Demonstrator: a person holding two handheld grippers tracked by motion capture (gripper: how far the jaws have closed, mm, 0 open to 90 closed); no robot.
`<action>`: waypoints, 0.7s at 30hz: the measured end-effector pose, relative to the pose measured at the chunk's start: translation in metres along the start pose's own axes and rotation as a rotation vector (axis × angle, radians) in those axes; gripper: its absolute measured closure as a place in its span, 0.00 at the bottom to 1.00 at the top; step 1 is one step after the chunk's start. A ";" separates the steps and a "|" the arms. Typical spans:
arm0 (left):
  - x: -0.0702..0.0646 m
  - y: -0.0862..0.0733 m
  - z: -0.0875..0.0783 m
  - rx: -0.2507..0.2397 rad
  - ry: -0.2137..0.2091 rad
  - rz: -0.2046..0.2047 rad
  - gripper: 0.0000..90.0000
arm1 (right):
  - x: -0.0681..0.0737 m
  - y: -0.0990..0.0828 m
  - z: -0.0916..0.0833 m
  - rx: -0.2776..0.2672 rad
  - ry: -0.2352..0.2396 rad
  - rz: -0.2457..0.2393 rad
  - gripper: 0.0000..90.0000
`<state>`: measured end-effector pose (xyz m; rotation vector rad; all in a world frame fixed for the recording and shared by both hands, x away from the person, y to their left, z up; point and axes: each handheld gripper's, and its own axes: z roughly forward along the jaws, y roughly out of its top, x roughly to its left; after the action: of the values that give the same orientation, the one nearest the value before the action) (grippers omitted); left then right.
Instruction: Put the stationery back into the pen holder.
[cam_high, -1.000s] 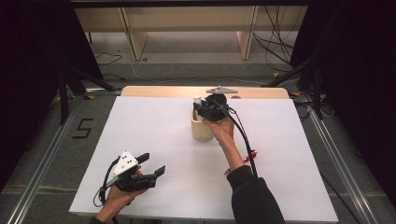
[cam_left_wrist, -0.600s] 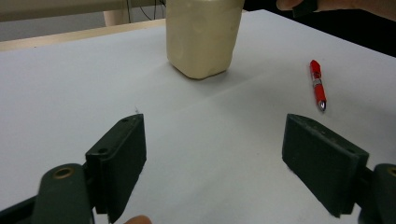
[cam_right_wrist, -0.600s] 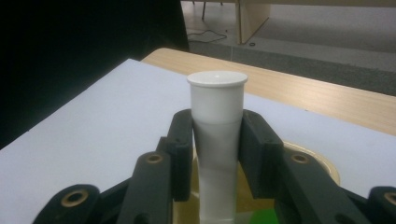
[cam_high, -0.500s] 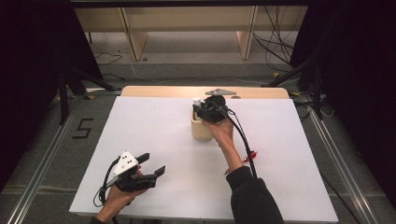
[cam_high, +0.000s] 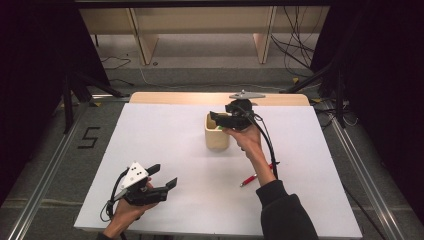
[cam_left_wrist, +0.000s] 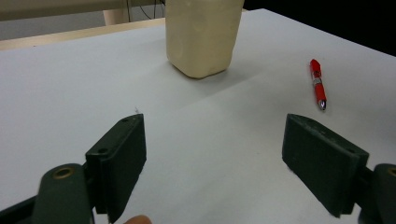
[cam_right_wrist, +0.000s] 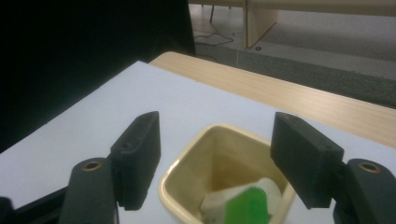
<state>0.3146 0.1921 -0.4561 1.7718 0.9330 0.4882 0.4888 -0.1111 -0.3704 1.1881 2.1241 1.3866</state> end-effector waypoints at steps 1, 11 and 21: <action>0.000 0.000 0.000 0.000 0.000 0.002 0.24 | -0.002 0.000 -0.004 0.004 0.004 -0.008 0.36; 0.000 0.000 0.001 0.002 0.002 0.003 0.24 | -0.020 -0.012 -0.054 0.114 0.052 -0.156 0.35; 0.000 0.000 0.001 0.001 0.005 0.004 0.24 | -0.032 -0.034 -0.078 0.250 0.090 -0.259 0.27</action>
<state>0.3151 0.1913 -0.4567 1.7745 0.9340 0.4951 0.4405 -0.1882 -0.3689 0.9045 2.4695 1.1047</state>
